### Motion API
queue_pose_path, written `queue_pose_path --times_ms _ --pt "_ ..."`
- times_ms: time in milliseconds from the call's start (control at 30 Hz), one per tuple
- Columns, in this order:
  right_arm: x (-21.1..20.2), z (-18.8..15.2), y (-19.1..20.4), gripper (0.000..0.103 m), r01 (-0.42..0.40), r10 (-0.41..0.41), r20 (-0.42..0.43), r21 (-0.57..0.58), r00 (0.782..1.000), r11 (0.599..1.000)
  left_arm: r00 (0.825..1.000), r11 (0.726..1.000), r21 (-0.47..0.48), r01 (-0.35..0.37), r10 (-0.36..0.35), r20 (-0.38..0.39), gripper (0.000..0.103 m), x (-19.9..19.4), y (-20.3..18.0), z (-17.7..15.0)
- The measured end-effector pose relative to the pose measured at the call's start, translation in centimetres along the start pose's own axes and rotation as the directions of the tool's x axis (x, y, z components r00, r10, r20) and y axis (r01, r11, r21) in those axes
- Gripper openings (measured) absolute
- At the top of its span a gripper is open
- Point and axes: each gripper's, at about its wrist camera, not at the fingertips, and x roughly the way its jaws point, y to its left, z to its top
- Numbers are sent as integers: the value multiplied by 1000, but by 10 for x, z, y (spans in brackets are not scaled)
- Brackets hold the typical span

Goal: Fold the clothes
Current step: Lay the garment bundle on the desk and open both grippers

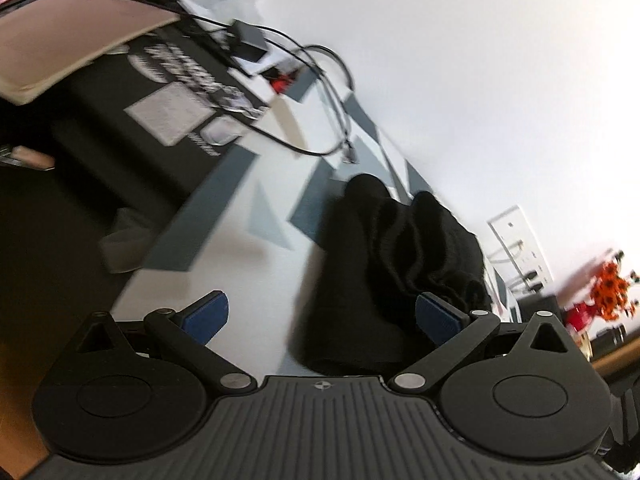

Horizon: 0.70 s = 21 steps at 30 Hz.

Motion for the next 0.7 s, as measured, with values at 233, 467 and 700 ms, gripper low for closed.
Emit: queue_pose_path --times_ms 233,467,700 --pt "-6 -36 -75 70 231 -221 -69 342 973 911 998 972 233 38 -24 -63 102 36 -66 1" --pt "30 -67 -94 81 279 -233 -157 441 960 853 993 971 234 -38 62 -98 102 70 -76 14" --pt "36 -76 -81 81 278 -233 -170 323 957 905 984 962 270 -37 82 -157 102 98 -85 17"
